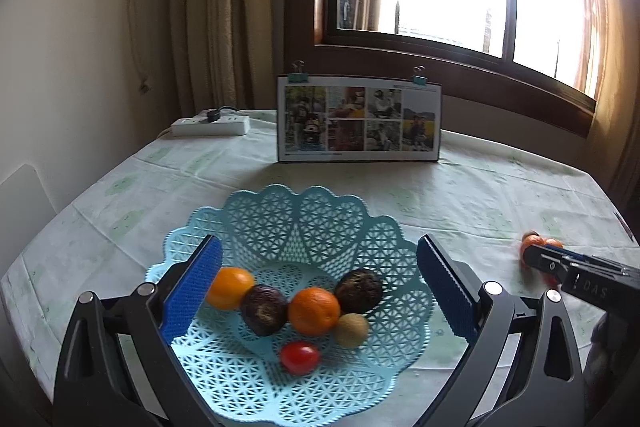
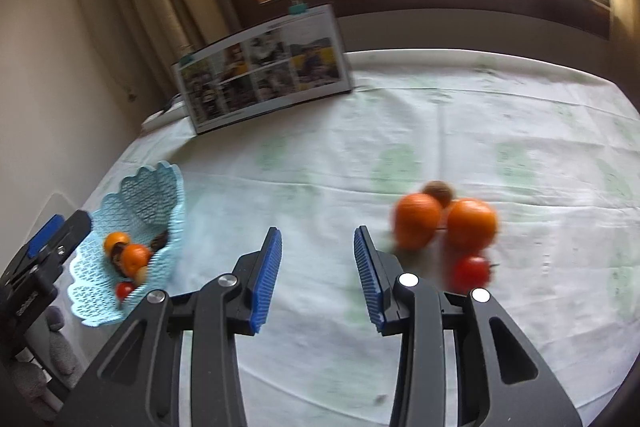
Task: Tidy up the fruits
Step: 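Grasp a round orange with the left tool while the right tool grasps the large orange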
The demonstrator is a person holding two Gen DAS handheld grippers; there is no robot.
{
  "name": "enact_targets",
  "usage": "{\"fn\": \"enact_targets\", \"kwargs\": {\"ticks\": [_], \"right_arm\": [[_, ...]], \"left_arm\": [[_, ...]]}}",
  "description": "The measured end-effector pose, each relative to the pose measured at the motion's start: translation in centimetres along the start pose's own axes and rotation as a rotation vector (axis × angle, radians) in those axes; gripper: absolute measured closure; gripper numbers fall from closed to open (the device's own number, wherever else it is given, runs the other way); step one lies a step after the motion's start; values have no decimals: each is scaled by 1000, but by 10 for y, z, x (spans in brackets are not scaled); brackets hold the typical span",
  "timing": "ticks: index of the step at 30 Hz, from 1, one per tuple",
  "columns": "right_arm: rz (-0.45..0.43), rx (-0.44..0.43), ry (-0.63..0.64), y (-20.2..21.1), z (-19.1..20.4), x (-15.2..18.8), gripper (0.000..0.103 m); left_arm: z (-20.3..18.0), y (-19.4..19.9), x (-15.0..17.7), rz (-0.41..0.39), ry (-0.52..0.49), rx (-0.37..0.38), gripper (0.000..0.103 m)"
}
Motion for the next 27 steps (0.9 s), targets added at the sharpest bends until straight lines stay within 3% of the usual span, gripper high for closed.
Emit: {"fn": "enact_targets", "kwargs": {"ticks": [11, 18, 27], "right_arm": [[-41, 156, -93, 2, -87, -24, 64], [32, 95, -108, -18, -93, -26, 63], [56, 62, -135, -32, -98, -24, 58]], "left_arm": [[-62, -3, -10, -7, -90, 87, 3], [-96, -5, -15, -10, -146, 123, 3], [-125, -16, -23, -1, -189, 165, 3]]}}
Point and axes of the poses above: each gripper's, at about its wrist camera, not at the fingertips, and y roughly against the way its jaws point, z to its left, x to its underside, the point moved 9 cm from there along -y, roughly the way its jaws point, and after that the axes turned 10 degrees about -y, right-handed, at the moved point
